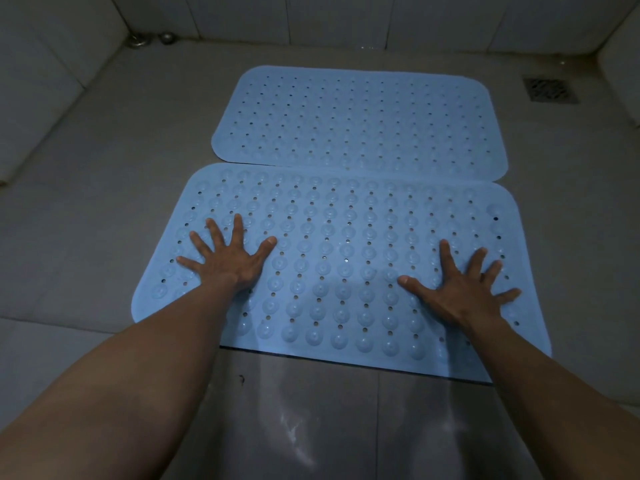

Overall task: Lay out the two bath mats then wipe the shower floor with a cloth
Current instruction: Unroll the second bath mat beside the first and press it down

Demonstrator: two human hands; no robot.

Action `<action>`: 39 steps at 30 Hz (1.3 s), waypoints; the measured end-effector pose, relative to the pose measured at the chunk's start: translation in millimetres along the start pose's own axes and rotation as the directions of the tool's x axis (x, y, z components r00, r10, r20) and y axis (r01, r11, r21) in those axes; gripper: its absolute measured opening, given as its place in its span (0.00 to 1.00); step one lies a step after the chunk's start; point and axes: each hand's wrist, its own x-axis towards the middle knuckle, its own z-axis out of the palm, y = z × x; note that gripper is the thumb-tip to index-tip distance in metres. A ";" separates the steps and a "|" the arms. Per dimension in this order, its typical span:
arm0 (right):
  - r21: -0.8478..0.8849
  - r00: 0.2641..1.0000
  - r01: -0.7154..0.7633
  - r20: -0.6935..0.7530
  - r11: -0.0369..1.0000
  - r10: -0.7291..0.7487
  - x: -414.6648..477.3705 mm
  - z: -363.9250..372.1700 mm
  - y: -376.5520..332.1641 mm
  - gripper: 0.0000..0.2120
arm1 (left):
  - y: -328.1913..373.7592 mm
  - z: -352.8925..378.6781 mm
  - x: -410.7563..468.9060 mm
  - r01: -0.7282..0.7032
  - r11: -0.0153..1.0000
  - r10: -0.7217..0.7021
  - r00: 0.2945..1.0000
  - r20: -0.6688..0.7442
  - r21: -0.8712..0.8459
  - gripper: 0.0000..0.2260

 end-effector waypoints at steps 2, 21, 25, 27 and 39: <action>0.002 1.000 0.002 -0.006 1.000 -0.002 0.8 -0.2 -0.2 0.57 | -0.2 -0.8 0.7 0.002 1.000 -0.002 1.000 0.000 0.004 0.46; -0.136 0.941 0.299 -0.124 0.945 -0.316 22.0 5.8 -112.6 0.43 | -14.3 -36.2 46.1 -0.180 0.982 0.189 0.950 -0.249 0.061 0.34; -0.161 0.888 0.424 -0.122 0.891 -0.444 47.3 6.4 -186.6 0.37 | -11.8 -57.7 94.0 -0.324 0.941 0.338 0.912 -0.235 0.097 0.32; -0.159 0.865 0.468 -0.120 0.869 -0.488 63.2 3.8 -223.7 0.35 | -7.3 -65.2 116.2 -0.401 0.905 0.422 0.885 -0.196 0.139 0.31; -0.185 0.807 0.520 -0.213 0.834 -0.551 100.8 19.7 -289.5 0.29 | -7.1 -42.3 145.9 -0.432 0.887 0.461 0.846 -0.268 0.162 0.30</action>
